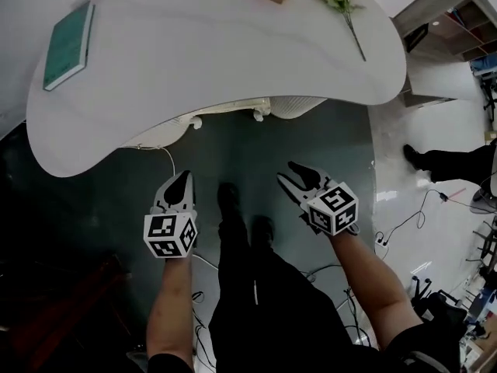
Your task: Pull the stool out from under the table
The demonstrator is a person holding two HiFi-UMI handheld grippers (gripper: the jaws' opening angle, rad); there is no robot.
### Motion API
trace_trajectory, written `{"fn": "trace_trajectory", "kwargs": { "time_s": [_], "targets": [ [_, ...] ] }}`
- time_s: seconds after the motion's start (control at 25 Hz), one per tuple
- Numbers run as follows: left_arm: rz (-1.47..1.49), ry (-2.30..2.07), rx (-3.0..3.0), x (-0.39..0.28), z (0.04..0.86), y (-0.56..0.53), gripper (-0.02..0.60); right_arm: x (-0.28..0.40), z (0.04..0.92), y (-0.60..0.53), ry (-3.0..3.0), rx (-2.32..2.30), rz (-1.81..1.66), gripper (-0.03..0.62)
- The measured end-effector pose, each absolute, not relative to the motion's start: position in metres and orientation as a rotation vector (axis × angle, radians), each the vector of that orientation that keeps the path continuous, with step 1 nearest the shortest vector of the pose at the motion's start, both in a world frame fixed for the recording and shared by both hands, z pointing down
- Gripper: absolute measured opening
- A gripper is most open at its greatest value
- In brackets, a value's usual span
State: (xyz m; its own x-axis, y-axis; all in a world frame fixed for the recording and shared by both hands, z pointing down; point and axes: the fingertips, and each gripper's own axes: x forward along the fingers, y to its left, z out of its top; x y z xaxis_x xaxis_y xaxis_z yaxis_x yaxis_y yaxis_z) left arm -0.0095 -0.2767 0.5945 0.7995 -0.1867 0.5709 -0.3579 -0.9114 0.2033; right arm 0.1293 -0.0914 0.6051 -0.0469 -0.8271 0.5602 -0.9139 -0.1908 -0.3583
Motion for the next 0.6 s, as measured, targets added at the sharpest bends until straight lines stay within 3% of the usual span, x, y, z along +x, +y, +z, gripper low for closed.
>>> {"fn": "trace_trajectory", "kwargs": {
  "time_s": [0.6],
  "targets": [
    [0.877,-0.386,2.713,0.036,0.763,-0.358,0.043,0.202,0.763,-0.172,-1.809,1.988,0.973,0.184]
  ]
}}
